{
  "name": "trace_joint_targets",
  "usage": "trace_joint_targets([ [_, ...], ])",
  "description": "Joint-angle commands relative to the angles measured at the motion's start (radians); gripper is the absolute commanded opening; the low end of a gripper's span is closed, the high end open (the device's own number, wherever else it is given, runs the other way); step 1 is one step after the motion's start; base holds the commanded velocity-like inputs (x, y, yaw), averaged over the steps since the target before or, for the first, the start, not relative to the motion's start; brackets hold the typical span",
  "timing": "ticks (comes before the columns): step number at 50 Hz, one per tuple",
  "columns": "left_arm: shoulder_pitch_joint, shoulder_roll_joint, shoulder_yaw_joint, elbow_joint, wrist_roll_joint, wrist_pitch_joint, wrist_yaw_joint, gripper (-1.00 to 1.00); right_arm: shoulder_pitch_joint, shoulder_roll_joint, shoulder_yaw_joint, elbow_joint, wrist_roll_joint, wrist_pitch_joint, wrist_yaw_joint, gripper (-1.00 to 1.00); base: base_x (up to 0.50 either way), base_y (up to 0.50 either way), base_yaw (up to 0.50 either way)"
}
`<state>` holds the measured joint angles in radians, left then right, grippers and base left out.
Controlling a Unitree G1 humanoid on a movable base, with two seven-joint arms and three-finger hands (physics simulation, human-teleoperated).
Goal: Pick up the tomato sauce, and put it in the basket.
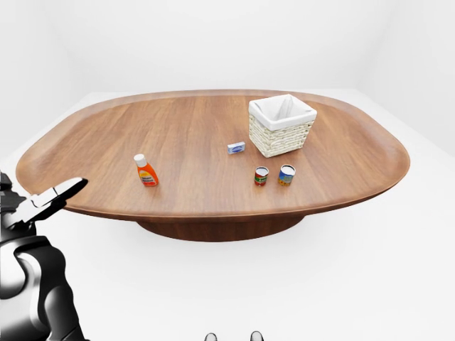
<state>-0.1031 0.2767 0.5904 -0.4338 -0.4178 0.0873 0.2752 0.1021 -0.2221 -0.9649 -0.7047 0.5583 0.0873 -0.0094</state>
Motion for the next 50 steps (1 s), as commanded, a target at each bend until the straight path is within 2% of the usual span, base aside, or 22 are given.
trace_joint_targets([
  [1,0.003,0.020,0.031,-0.003,-0.034,0.000,0.048,1.00,0.013,-0.010,-0.045,-0.002,0.042,0.000,-0.008,1.00,0.00,0.00,0.00],
  [50,-0.001,0.017,0.021,0.010,-0.011,0.000,0.043,1.00,0.012,-0.009,-0.034,-0.009,0.055,0.000,-0.002,1.00,0.00,-0.27,0.00],
])
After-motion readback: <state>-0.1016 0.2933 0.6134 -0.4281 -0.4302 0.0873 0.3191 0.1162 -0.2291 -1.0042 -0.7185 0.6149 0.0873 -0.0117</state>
